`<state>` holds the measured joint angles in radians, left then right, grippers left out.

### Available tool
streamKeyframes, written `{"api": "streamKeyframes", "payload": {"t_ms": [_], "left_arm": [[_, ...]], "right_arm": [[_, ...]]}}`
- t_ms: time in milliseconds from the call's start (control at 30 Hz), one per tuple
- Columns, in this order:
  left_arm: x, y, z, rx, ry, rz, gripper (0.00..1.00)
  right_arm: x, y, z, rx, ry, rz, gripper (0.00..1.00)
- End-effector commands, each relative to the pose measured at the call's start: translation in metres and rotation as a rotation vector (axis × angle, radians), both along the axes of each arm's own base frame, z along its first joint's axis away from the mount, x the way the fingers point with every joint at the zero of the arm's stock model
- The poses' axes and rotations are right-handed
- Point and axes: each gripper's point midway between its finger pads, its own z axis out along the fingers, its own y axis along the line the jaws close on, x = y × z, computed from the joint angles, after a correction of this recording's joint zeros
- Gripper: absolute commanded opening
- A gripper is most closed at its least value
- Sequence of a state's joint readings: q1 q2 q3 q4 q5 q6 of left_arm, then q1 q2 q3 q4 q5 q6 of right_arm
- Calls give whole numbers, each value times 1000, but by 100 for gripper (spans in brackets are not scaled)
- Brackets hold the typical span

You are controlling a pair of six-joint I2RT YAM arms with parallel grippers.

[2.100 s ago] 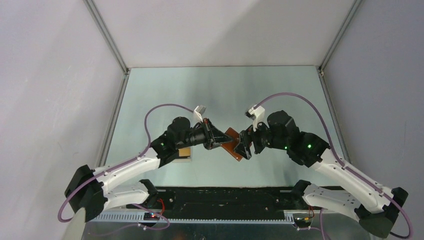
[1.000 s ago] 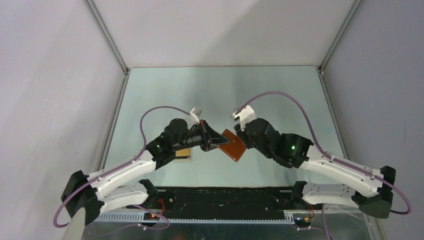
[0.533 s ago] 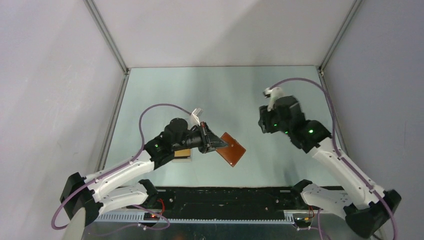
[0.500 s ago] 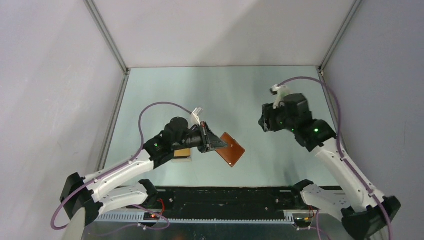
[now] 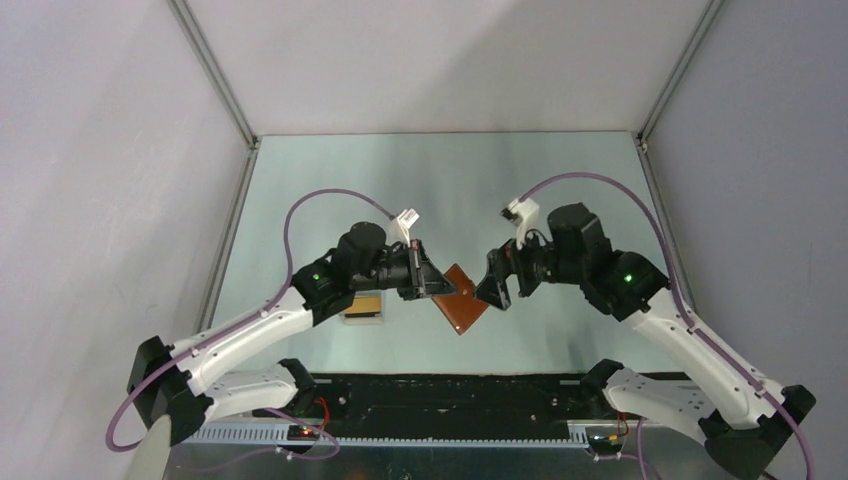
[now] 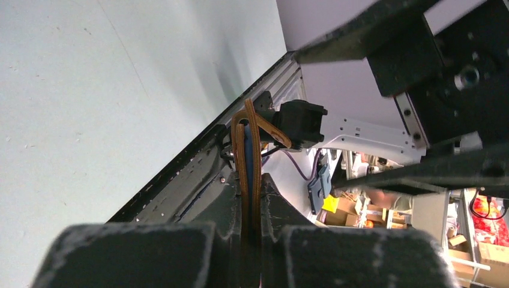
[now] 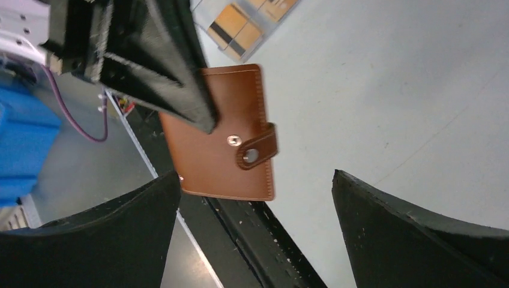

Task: Put the credit cards into the card holder
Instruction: Open the card holder.

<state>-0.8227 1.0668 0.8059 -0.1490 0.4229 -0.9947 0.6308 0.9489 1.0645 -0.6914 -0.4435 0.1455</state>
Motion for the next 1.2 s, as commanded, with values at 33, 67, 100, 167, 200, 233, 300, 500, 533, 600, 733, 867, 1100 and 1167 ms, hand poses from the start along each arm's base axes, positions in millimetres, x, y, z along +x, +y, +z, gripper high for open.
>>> {"api": "streamKeyframes", "payload": {"t_ms": [33,67,100,167,200,233,300,500,533,600,733,867,1100,1167], "left_arm": [[-3,-7,21,-42,-1,-30,0],[-3,-6,22,-44,-2,-31,0],[-4,-6,22,-45,-2,-30,0],[-4,-5,24,-50,-3,-27,0],[-5,-5,24,-50,-3,-28,0],[-5,-4,23,-51,0,-27,0],[-6,-3,24,-54,1,-25,0],[-8,-1,25,-59,-3,-23,0],[-8,-1,25,-60,-3,-24,0],[-8,-1,26,-61,-4,-26,0],[-9,0,28,-64,-14,-30,0],[-7,1,26,-58,-33,-19,0],[-4,3,25,-42,-98,-29,0],[-3,5,27,-39,-126,-21,0]], "right_arm": [[12,5,11,-91,-156,-105,99],[16,7,7,-126,-169,-128,98],[17,9,1,-154,-164,-129,97],[21,11,-3,-191,-177,-149,92],[22,13,-3,-193,-181,-150,87],[23,15,-5,-200,-175,-150,83],[25,19,-7,-200,-171,-142,74],[23,26,-11,-193,-140,-104,47],[20,30,-10,-176,-129,-79,44],[17,33,-8,-145,-107,-49,35],[13,35,0,-77,-64,-3,11],[13,30,6,-25,-32,1,0],[18,12,20,77,16,-14,0],[20,8,25,112,36,-31,0]]}}
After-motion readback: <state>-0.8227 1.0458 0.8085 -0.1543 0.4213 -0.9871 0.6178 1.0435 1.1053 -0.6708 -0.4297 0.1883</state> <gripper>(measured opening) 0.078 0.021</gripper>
